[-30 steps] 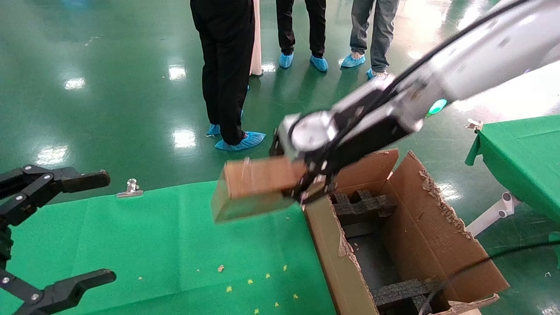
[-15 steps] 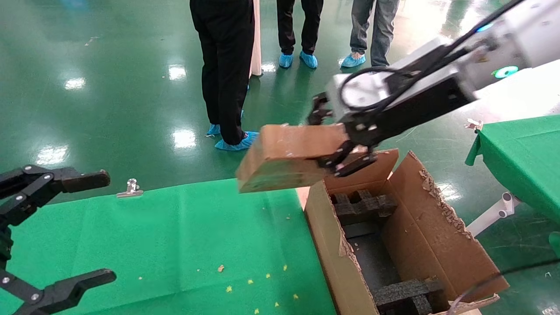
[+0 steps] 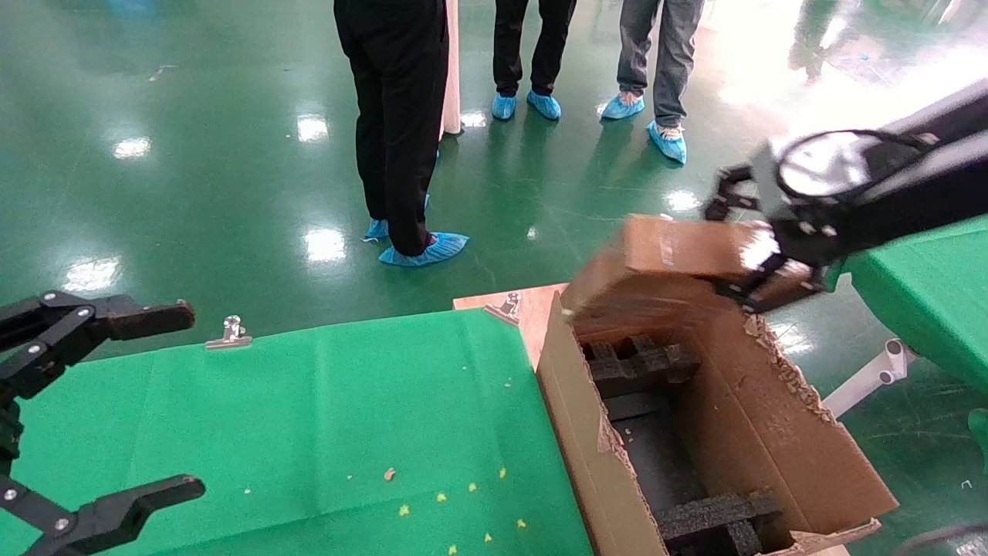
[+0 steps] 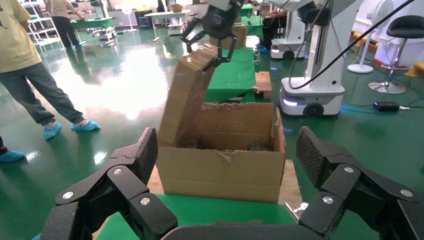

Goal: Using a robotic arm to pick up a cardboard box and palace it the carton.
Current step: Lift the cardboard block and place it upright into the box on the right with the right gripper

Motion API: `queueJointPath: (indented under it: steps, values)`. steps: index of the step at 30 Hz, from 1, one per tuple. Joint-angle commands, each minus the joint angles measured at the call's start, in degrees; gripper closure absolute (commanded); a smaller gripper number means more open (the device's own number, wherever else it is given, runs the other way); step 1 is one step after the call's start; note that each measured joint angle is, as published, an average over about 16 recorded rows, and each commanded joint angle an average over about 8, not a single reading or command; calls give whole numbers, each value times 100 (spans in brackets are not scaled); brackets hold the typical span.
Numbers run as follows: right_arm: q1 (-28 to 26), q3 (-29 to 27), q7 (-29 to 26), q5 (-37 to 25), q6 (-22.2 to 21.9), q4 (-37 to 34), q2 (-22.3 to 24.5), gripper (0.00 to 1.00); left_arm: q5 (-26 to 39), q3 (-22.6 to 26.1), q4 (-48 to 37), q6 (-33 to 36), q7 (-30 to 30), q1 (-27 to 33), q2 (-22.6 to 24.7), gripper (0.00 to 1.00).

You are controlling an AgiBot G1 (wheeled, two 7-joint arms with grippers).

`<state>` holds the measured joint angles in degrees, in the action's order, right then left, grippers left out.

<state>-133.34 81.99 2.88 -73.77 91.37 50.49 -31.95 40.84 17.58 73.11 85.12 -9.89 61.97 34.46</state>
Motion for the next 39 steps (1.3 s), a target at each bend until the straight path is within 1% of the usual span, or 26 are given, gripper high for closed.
queueJointPath:
  steps: [1, 8, 14, 21, 30, 32, 34, 36, 39]
  values:
    - [-132, 213, 1, -38, 2, 23, 152, 100, 0, 0, 0, 0, 0, 0, 0, 0]
    - [-364, 883, 77, -142, -20, -153, 497, 100, -1, 2, 0, -1, 1, 0, -1, 0]
    - [-288, 1284, 199, 28, -65, -363, 644, 100, -2, 3, 0, -1, 2, 1, -1, 0]
    - [-146, 1500, 312, 236, -122, -486, 652, 100, -3, 4, -1, -3, 3, 0, -2, 0]
    - [-115, 1503, 287, 258, -145, -500, 644, 100, -4, 4, -2, -4, 3, 0, -2, 0]
    - [-79, 1518, 182, 256, -190, -538, 639, 100, -5, 5, -3, -4, 3, 0, -2, 0]
    - [-7, 1561, -48, 262, -267, -611, 620, 100, -5, 5, -3, -4, 3, 0, -2, 0]
    - [85, 1619, -410, 246, -363, -701, 584, 100, -5, 5, -4, -4, 4, 1, -2, 0]
    - [230, 1718, -1177, 198, -546, -846, 523, 100, -5, 6, -5, -3, 4, 1, -2, 0]
